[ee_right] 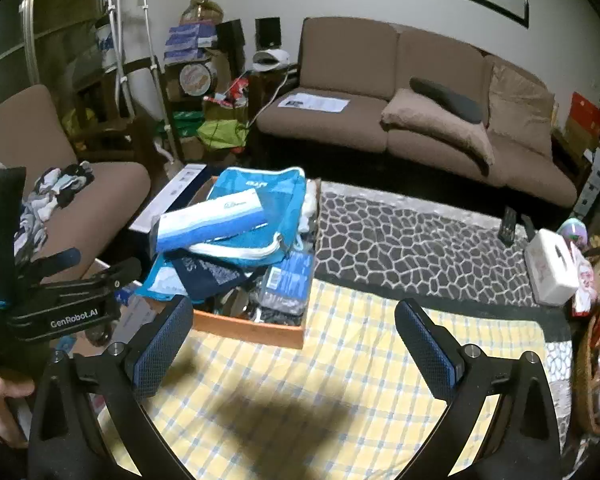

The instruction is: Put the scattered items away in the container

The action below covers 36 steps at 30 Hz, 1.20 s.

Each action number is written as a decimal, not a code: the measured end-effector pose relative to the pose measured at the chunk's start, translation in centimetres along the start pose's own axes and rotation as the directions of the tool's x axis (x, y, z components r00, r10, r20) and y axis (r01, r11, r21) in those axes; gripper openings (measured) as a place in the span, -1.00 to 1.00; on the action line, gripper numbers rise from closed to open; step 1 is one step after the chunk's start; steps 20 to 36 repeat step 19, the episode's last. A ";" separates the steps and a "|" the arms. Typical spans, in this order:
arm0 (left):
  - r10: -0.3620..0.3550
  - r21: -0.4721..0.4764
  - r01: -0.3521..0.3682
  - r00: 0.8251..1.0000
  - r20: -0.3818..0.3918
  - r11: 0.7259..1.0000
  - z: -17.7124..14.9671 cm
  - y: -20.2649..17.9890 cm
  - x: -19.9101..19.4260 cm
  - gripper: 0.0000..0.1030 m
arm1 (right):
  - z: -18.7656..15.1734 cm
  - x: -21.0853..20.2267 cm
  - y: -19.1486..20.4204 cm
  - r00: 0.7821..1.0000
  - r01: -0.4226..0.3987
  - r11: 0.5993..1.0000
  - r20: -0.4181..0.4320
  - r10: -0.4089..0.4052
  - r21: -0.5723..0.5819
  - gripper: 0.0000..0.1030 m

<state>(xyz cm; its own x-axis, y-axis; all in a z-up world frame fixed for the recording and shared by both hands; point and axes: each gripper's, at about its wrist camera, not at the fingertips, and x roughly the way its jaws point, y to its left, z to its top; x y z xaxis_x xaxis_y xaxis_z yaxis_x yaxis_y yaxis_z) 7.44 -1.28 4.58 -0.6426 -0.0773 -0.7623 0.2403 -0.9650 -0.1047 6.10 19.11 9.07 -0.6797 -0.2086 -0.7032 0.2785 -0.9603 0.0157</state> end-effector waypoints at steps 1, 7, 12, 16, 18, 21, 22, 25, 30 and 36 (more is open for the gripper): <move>0.001 0.003 -0.001 1.000 -0.007 1.000 0.0 0.0 0.1 0.99 | -0.1 0.2 0.0 1.000 0.002 1.000 -0.006 -0.002 0.002 0.98; 0.004 0.006 -0.004 1.000 -0.002 1.000 -0.1 -0.2 0.1 0.99 | -0.2 0.0 -0.1 1.000 0.000 1.000 -0.008 0.000 0.012 0.98; 0.008 0.008 -0.008 1.000 -0.006 1.000 -0.1 -0.3 0.2 0.99 | -0.1 0.0 -0.2 1.000 -0.002 1.000 -0.010 0.002 0.015 0.98; 0.006 0.009 -0.006 1.000 -0.008 1.000 0.0 -0.3 0.2 0.99 | -0.1 0.0 -0.3 1.000 -0.004 1.000 -0.012 0.004 0.024 0.98; 0.005 0.008 -0.005 1.000 -0.006 1.000 0.0 -0.3 0.2 0.99 | -0.1 0.0 -0.3 1.000 -0.003 1.000 -0.012 0.003 0.026 0.98; 0.005 0.008 -0.005 1.000 -0.006 1.000 -0.1 -0.3 0.2 0.99 | -0.1 -0.1 -0.4 1.000 -0.004 1.000 -0.011 0.004 0.027 0.98; 0.005 0.008 -0.005 1.000 -0.006 1.000 -0.1 -0.3 0.2 0.99 | -0.1 -0.1 -0.4 1.000 -0.004 1.000 -0.011 0.004 0.027 0.98; 0.005 0.008 -0.005 1.000 -0.006 1.000 -0.1 -0.3 0.2 0.99 | -0.1 -0.1 -0.4 1.000 -0.004 1.000 -0.011 0.004 0.027 0.98; 0.005 0.008 -0.005 1.000 -0.006 1.000 -0.1 -0.3 0.2 0.99 | -0.1 -0.1 -0.4 1.000 -0.004 1.000 -0.011 0.004 0.027 0.98; 0.005 0.008 -0.005 1.000 -0.006 1.000 -0.1 -0.3 0.2 0.99 | -0.1 -0.1 -0.4 1.000 -0.004 1.000 -0.011 0.004 0.027 0.98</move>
